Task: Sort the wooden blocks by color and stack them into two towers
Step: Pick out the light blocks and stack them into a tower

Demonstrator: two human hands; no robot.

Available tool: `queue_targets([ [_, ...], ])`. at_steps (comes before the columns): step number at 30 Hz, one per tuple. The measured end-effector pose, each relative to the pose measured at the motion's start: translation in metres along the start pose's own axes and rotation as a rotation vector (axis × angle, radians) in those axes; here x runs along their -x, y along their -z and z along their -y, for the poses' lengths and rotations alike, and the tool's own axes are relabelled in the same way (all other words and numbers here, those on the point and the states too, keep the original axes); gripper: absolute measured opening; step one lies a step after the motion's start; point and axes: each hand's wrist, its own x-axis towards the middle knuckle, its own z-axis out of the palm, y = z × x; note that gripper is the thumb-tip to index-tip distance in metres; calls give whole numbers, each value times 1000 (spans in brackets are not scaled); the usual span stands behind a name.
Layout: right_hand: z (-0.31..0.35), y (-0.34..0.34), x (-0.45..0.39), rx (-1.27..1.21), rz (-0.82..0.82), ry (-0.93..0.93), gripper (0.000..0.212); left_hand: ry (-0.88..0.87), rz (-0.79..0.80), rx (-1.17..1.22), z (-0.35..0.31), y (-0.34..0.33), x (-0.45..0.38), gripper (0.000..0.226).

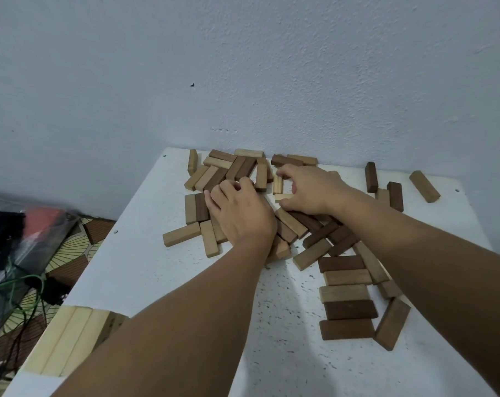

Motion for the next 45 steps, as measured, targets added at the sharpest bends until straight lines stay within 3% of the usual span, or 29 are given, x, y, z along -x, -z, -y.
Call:
queue_targets([
  [2, 2, 3, -4, 20, 59, -20, 78, -7, -1, -2, 0, 1, 1, 18],
  [6, 5, 9, -10, 57, 129, -45, 75, 4, 8, 1, 1, 2, 0, 16],
  [10, -1, 9, -10, -11, 94, -63, 72, -2, 14, 11, 0, 3, 0, 18],
  [14, -3, 7, -8, -46, 81, -11, 85, 3, 30, 14, 0, 5, 0, 20],
  [16, -2, 9, -7, 10, 94, 5, 77, 4, 27, 19, 0, 5, 1, 19],
  [20, -1, 12, -3, 229, -59, 41, 46, 6, 43, 19, 0, 7, 1, 19],
  [26, -3, 7, 0, 261, -140, 52, 43, 9, 51, 7, 0, 6, 0, 20],
  [30, -1, 5, 11, 215, -300, 27, 39, 15, 50, 31, 2, 6, 0, 17],
  [35, 2, 12, 44, 136, -414, -70, 41, 116, 372, 51, -7, 41, -16, 29],
  [37, 3, 12, 62, 75, -434, -126, 45, 99, 425, 22, -9, 56, -19, 29],
  [41, 6, 3, 102, -38, -493, -211, 43, 45, 377, 3, -1, 78, -1, 24],
  [45, 10, -13, 149, -95, -493, -263, 52, 87, 253, 154, 7, 93, 44, 21],
])
